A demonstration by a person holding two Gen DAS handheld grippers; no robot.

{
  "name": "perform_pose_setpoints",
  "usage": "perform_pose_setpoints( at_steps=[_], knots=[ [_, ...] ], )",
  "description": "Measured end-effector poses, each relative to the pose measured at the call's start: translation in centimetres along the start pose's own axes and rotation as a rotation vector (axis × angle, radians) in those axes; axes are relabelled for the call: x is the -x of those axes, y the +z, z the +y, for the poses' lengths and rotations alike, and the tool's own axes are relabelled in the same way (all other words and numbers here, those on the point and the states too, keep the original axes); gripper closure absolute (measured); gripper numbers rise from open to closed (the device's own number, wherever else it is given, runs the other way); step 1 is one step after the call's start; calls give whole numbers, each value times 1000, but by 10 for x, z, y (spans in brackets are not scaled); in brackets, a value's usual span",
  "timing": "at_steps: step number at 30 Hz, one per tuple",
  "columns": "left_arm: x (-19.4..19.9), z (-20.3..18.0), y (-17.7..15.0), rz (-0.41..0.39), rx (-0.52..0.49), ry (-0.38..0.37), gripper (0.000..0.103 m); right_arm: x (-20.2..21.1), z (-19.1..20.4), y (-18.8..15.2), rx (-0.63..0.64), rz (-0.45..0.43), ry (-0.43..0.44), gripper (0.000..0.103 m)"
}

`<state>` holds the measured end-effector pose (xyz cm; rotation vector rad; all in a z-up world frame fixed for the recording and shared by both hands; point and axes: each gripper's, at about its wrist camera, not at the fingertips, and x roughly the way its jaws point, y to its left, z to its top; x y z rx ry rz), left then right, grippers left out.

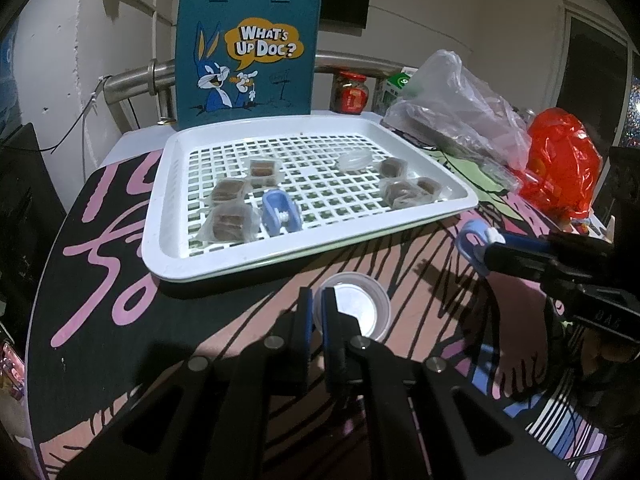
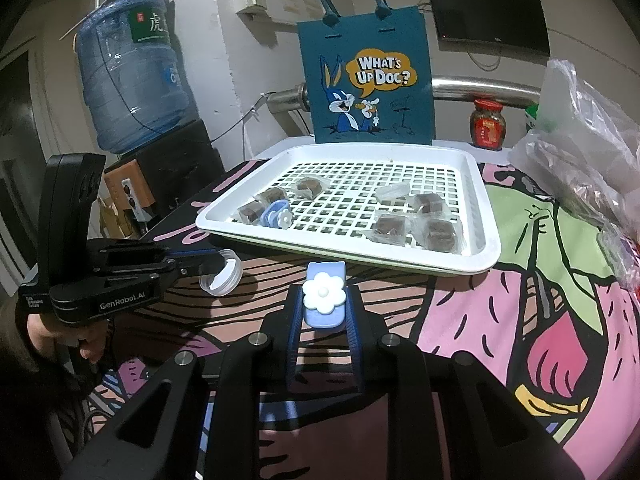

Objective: Organize objects
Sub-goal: 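Hold the white lid and blue flower item raised in front of the tray, then lower the left tool's lid onto the tray and open it while the right tool places its blue item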

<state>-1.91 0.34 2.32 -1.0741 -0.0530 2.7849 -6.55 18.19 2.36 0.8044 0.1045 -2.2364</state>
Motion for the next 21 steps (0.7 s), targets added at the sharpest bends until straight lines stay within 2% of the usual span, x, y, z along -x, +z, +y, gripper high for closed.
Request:
perform_pose_setpoints(
  at_steps=[4, 10, 15, 21],
  knots=[
    [5, 8, 6, -7, 27, -30, 98, -1, -4, 3, -12, 9, 1, 83],
    [7, 35, 45, -64, 76, -2, 98, 10, -17, 38, -2, -50, -31, 83],
    [-19, 50, 67, -31, 94, 49, 98, -20, -36, 62, -10, -4, -57, 83],
    [-34, 65, 82, -19, 121, 74, 98, -54, -59, 79, -58, 42, -73, 83]
  ],
)
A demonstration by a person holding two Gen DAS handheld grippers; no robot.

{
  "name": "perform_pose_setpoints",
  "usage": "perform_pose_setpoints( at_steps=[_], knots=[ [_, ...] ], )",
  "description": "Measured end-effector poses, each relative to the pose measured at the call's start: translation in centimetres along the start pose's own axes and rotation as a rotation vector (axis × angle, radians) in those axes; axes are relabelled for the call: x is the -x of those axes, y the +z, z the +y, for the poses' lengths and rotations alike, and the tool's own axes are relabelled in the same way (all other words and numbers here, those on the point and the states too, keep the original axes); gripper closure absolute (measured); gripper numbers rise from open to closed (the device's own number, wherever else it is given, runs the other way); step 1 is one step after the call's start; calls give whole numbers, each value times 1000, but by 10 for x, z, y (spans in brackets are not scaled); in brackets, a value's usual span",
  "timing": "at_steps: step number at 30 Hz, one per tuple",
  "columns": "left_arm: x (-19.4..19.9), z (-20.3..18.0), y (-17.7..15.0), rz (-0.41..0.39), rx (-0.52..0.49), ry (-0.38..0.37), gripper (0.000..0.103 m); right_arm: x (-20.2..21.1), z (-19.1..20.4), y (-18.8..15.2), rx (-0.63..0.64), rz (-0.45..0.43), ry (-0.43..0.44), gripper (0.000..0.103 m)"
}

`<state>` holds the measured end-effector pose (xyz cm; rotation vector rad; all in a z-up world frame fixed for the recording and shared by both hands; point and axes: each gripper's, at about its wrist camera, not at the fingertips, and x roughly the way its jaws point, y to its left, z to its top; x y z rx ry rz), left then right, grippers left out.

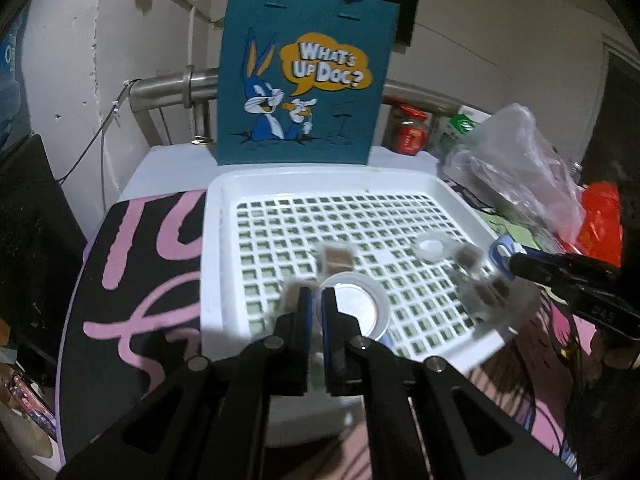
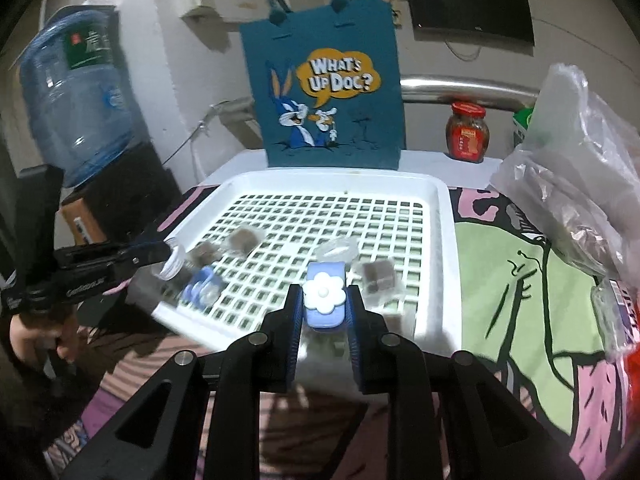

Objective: Organize objects
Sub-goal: 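Lower the left tool's lid onto the tray and open it while the right tool places its blue item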

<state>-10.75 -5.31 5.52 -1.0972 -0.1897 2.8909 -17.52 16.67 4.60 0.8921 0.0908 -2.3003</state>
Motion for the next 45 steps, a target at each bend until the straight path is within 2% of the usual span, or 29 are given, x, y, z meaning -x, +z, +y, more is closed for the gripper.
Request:
perform_pose_setpoints(
  at_steps=[8, 10, 11, 12, 14, 16, 17, 19, 27, 32, 40, 45],
  knots=[
    [-28, 2, 4, 66, -7, 33, 98, -37, 2, 4, 28, 80, -33, 83],
    [-31, 2, 3, 59, -10, 34, 96, -42, 0, 3, 27, 79, -41, 83],
    [-31, 2, 3, 57, -9, 30, 94, -42, -1, 4, 23, 79, -44, 83],
    [-32, 3, 3, 60, -5, 25, 84, -43, -2, 4, 21, 79, -48, 82],
    [-30, 5, 4, 57, 7, 11, 67, -42, -3, 3, 17, 75, -48, 70],
    [-23, 7, 5, 40, 18, -2, 63, -34, -3, 5, 11, 45, -50, 50],
    [-19, 8, 7, 28, 26, -14, 60, -28, -3, 6, 4, 24, -48, 47],
    [-5, 9, 10, -3, 40, -32, 49, -13, -4, 10, -18, -22, -35, 35],
    [57, 6, 20, -124, 57, -59, 45, 67, 4, 26, -73, -210, -6, 15],
    [88, -5, 9, -172, 61, -81, 42, 107, 28, 17, -42, -287, 18, 9],
    [111, -18, -30, -181, 52, -106, 41, 142, 67, -15, 36, -339, 54, 6],
    [113, -25, -50, -164, 27, -78, 41, 140, 81, -35, 91, -328, 21, 5]
  ],
)
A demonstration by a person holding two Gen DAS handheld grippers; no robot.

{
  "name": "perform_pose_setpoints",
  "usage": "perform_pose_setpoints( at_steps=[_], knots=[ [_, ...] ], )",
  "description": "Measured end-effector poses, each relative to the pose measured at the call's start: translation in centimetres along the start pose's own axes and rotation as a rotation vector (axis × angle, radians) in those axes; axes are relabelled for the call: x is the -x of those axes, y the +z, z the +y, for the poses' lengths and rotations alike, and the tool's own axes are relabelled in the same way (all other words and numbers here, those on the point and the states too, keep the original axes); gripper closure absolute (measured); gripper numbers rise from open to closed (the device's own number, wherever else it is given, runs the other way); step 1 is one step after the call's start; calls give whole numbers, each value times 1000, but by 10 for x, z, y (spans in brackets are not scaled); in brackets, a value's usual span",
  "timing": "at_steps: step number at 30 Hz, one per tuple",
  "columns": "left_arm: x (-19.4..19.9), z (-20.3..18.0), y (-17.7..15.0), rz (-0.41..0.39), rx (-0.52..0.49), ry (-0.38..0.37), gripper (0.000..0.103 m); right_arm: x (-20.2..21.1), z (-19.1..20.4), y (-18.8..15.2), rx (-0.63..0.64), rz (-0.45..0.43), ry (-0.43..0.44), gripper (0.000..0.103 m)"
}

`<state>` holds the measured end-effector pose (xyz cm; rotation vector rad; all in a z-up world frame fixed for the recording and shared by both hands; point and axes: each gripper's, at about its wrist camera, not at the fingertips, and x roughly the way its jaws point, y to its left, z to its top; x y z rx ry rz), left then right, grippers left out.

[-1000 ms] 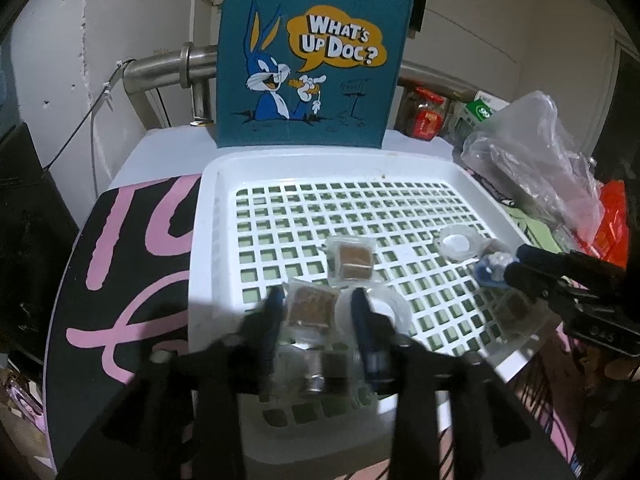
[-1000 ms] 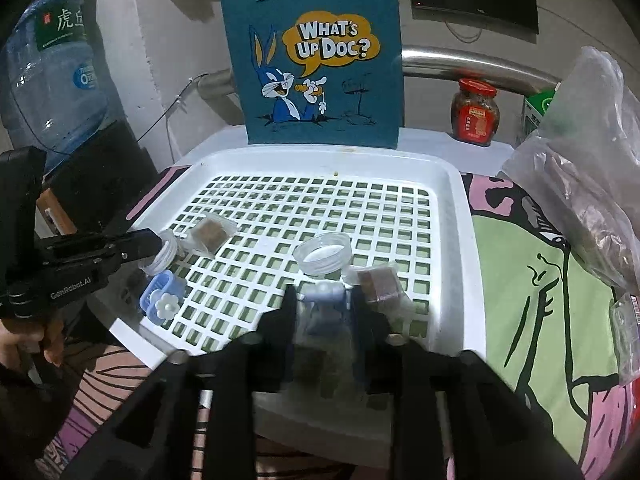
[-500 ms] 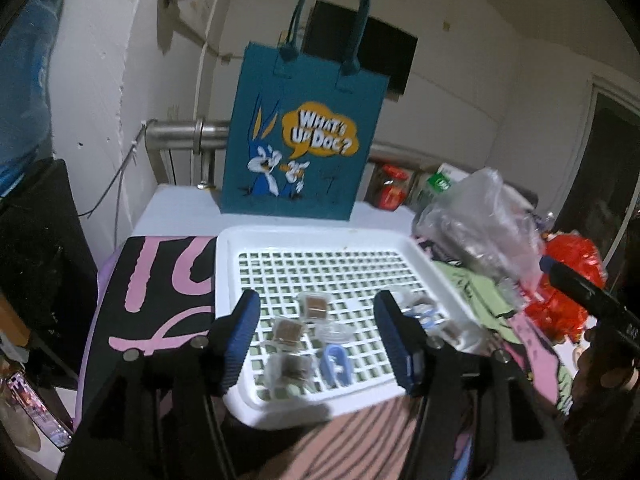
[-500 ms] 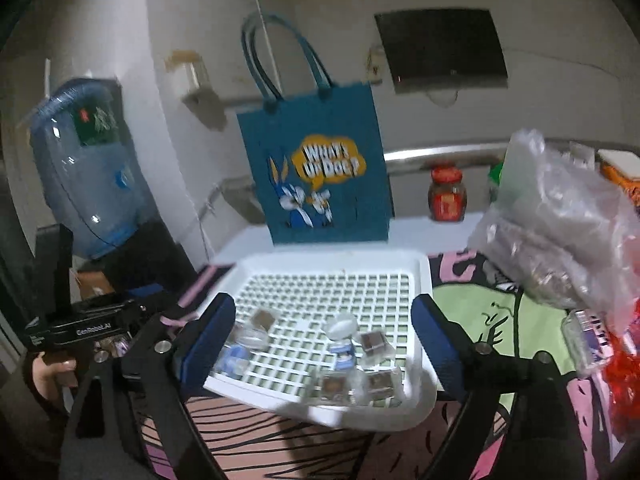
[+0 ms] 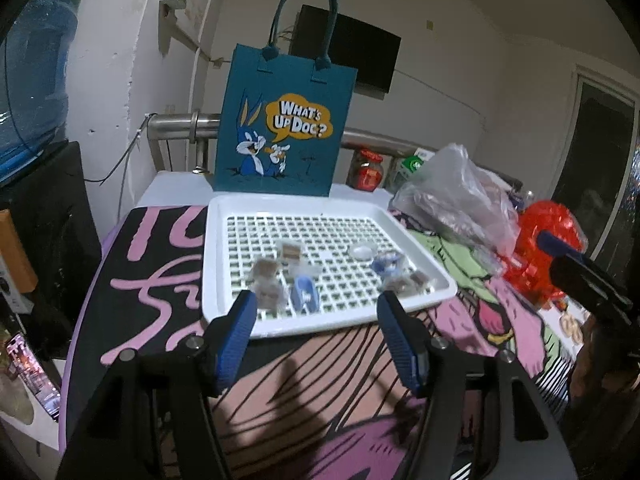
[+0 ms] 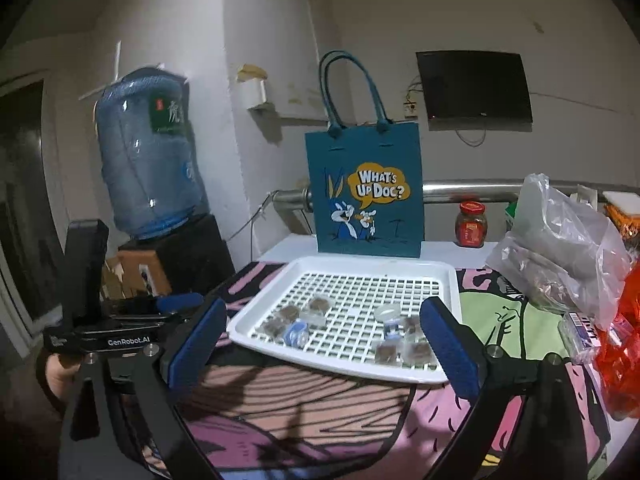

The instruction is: Organize objects

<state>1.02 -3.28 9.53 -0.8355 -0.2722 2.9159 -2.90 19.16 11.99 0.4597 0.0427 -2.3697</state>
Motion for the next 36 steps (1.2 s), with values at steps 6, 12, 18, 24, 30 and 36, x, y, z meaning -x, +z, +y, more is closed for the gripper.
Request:
perform_pose_setpoints(
  at_steps=[6, 12, 18, 24, 30, 36],
  knots=[
    [-7, -3, -19, 45, -14, 16, 41, -11, 0, -25, 1, 63, -19, 5],
    [-20, -8, -33, 95, -34, 35, 41, -23, -4, -43, -8, 123, -38, 5],
    [-36, -11, -47, 156, -53, 46, 41, -41, -6, -62, -7, 201, -45, 5],
    [-45, -10, -53, 184, -61, 63, 41, -55, -7, -77, 10, 262, -66, 5],
    [-52, -9, -55, 216, -59, 65, 41, -63, -8, -83, 17, 303, -83, 5],
    [-62, -8, -57, 267, -60, 76, 41, -70, -12, -85, -1, 340, -101, 5]
  ],
)
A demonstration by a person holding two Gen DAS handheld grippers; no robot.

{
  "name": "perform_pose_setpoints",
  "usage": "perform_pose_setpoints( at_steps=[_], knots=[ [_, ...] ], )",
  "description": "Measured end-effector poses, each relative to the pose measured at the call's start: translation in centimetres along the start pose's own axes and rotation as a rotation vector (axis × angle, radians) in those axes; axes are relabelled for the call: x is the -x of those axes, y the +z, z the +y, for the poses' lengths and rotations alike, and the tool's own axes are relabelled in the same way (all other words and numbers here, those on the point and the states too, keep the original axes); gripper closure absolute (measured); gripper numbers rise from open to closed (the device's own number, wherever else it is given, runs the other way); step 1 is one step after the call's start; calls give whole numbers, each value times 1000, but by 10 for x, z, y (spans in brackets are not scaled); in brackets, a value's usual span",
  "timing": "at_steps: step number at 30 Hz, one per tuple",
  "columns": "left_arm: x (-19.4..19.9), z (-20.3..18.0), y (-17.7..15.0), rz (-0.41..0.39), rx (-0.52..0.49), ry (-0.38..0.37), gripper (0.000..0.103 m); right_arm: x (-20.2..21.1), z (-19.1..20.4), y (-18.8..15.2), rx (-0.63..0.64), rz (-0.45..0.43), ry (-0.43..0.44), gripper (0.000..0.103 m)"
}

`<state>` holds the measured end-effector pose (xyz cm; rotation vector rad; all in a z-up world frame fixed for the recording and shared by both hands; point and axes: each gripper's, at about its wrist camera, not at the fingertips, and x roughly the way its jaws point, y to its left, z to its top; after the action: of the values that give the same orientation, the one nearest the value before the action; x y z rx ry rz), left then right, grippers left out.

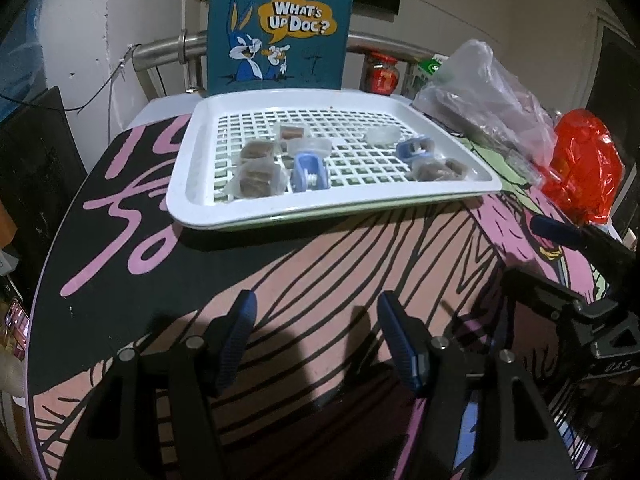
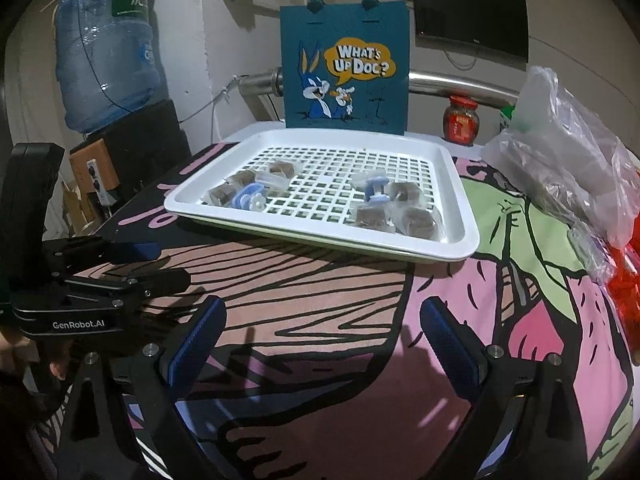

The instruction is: Organize objects

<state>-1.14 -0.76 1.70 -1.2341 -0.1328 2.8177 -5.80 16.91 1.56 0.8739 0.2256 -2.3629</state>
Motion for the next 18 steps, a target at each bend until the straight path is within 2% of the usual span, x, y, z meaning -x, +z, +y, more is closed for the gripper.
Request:
perform_pose_setpoints(
  at_steps=[11, 18],
  knots=[
    [-9, -3, -1, 49, -8, 0, 41, -18, -2, -1, -12, 91, -20, 5],
    [-11, -8, -1, 60, -36, 35, 41, -31, -4, -2, -16, 158, -31, 5]
  ],
)
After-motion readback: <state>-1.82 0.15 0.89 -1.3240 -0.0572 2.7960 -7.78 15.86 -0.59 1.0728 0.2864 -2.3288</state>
